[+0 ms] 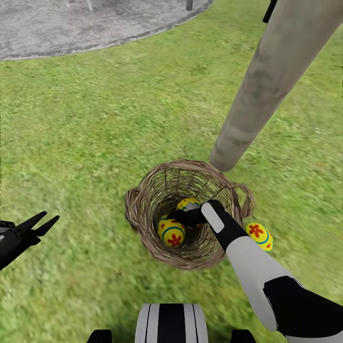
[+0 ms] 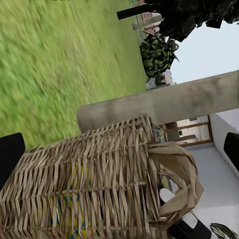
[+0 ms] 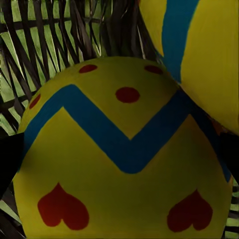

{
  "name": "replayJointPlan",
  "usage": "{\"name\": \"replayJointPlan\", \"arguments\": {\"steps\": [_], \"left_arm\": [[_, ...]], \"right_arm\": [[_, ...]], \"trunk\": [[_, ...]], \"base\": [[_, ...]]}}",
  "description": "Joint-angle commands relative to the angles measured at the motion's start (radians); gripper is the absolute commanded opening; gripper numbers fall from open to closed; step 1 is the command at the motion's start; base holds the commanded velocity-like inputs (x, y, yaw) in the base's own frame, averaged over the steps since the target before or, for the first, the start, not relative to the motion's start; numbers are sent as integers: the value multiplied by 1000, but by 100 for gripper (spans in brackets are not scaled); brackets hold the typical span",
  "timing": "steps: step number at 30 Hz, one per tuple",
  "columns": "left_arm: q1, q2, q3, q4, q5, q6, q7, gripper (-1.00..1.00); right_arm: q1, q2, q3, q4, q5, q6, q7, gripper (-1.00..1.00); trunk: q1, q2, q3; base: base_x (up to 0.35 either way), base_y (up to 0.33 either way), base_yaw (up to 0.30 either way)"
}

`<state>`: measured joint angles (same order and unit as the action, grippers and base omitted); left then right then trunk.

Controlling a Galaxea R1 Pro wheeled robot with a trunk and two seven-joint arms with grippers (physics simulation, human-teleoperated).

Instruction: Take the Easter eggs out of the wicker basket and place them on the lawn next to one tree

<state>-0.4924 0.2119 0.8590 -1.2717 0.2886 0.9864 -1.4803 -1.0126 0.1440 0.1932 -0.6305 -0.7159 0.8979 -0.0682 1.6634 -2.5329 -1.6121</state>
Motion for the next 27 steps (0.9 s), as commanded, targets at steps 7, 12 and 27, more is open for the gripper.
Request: {"name": "replayJointPlan", "arguments": {"steps": [7, 12, 27], "left_arm": [[0, 0, -2, 0, -1, 0, 1, 100], [0, 0, -2, 1, -1, 0, 2, 100], [0, 0, -2, 0, 1, 0, 0, 100]], "right_arm": [[0, 0, 0, 0, -8, -1, 0, -100], [0, 0, 0, 1, -8, -1, -1, -100], [0, 0, 0, 5, -8, -1, -4, -100]], "trunk": [[-2, 1, 16], [-3, 2, 27], [-6, 3, 50]], "base": [[0, 0, 0], [0, 0, 0], [0, 0, 0]]}}
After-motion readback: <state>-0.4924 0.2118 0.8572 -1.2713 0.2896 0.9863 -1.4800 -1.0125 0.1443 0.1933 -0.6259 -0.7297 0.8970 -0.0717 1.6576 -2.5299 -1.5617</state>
